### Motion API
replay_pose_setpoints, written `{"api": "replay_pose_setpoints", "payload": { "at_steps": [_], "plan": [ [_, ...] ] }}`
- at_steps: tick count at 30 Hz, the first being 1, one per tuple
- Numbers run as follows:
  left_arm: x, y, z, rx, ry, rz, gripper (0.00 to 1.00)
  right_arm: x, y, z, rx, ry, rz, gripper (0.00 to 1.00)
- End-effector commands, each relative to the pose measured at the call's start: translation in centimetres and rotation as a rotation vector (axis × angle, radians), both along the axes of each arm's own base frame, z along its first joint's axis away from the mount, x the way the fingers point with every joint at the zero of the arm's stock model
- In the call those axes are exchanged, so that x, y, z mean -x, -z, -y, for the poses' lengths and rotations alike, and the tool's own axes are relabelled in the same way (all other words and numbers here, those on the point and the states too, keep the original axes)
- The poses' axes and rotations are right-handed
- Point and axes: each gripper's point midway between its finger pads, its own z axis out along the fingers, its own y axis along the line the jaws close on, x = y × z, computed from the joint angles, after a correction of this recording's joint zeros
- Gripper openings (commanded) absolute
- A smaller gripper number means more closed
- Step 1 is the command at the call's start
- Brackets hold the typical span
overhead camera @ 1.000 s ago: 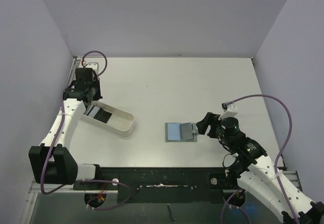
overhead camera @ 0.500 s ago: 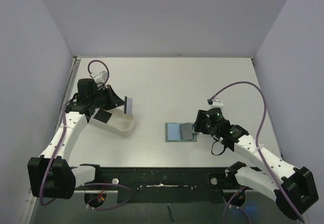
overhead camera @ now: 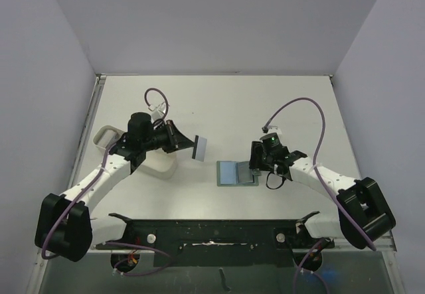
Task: Put the credit cards into the card holder
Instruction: Pick up the credit card from the storage box, then insert the credit card into the card holder.
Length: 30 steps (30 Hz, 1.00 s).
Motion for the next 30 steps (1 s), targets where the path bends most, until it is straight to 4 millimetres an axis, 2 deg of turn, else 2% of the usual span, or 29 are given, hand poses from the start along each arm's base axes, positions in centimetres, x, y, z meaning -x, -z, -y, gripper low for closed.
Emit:
{"api": "replay_pose_setpoints", "payload": {
  "at_steps": [1,6,9,17,22,30],
  "plan": [
    [-0.8,-1.4,1.7,0.082,0.002,0.053,0.00,-1.9,-1.0,-1.3,-0.044,-0.036,0.052,0.54],
    [-0.3,-0.6,3.2,0.058,0.015,0.049,0.00,-0.9,-0.1,-2.3,-0.093,-0.062,0.022,0.45],
    [0.2,0.6,4.2,0.042,0.032,0.026,0.00,-0.2,0.0,-2.9,-0.115,-0.062,0.021,0.40],
    [0.7,2.6,6.9,0.059,0.052,-0.013,0.00,2.4,1.0,-4.1,-0.150,-0.066,-0.007,0.35],
    [1.0,4.3,8.6,0.030,0.071,-0.035,0.00,2.8,0.9,-3.9,-0.133,-0.052,0.009,0.31],
    [1.2,7.2,10.3,0.000,0.169,-0.081,0.00,2.8,0.7,-3.3,-0.112,-0.046,0.030,0.28]
  ]
}}
